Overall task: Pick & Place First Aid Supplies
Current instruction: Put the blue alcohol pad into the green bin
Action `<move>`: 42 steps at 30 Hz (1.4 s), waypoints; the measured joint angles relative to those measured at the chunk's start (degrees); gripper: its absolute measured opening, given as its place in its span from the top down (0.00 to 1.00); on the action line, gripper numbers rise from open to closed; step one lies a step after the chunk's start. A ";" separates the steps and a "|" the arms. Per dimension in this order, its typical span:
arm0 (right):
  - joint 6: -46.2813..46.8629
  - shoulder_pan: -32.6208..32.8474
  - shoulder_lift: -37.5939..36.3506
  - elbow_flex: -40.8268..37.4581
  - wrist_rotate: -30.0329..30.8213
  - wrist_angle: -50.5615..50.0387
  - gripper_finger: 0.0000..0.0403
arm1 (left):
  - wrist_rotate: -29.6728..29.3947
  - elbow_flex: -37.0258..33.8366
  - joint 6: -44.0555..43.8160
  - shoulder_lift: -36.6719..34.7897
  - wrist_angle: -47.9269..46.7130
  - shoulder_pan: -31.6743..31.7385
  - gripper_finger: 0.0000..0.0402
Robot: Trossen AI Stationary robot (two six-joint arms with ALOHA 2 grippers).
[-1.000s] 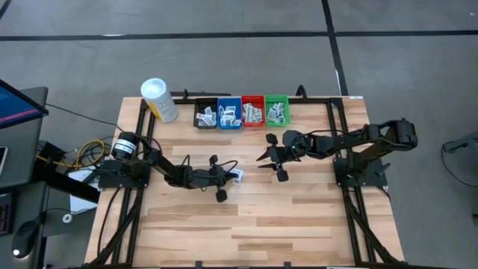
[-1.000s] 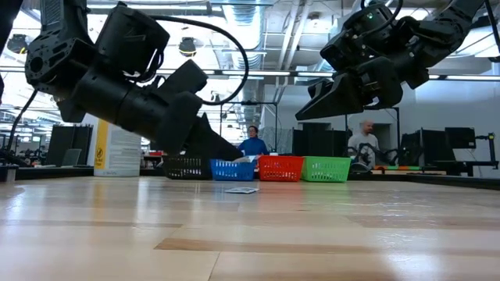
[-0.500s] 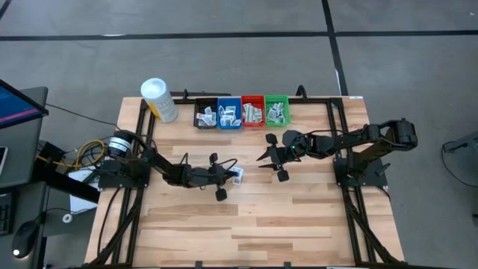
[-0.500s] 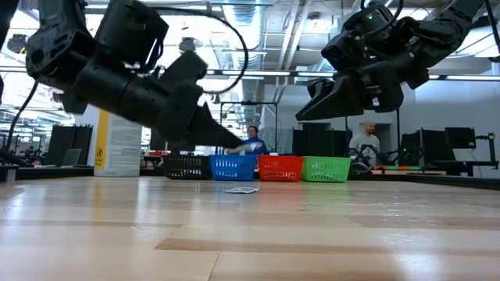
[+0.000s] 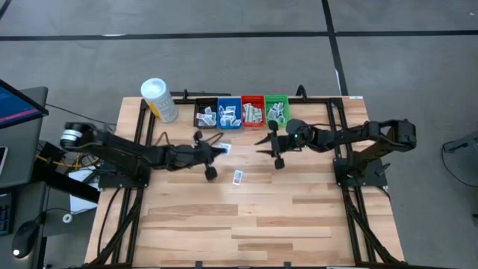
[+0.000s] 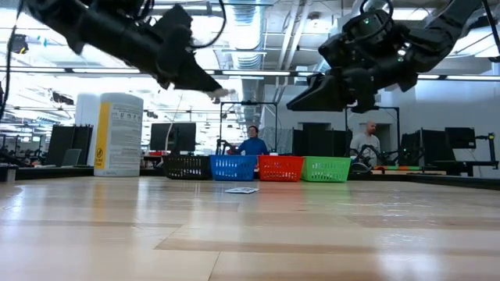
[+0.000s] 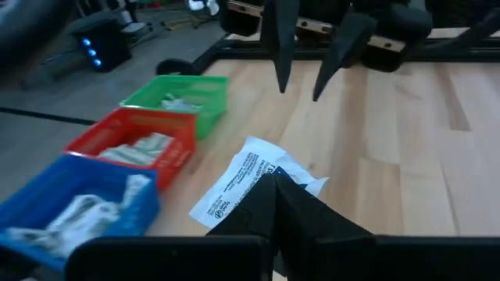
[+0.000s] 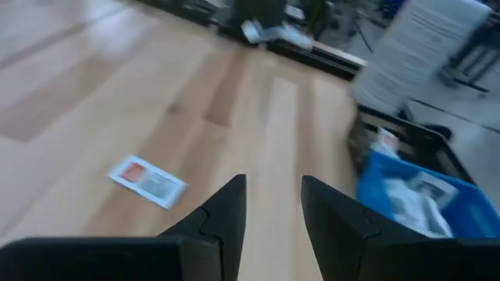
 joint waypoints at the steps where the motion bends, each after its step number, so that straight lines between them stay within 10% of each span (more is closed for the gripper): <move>1: -0.02 -1.05 0.00 0.00 -0.02 0.19 0.71 | 0.04 0.00 0.00 -2.07 -2.38 0.57 0.98; 18: 0.00 -13.70 0.00 0.07 -0.02 2.78 0.71 | 1.21 0.00 10.82 -12.42 -15.07 17.14 0.98; 30: -6.42 -19.67 0.00 0.07 -0.13 4.89 0.71 | 25.88 0.00 14.23 -12.39 -11.24 41.53 0.98; 42: -8.02 -27.28 0.00 0.70 -0.17 15.49 0.71 | 35.61 0.00 27.18 -8.08 1.11 45.65 0.98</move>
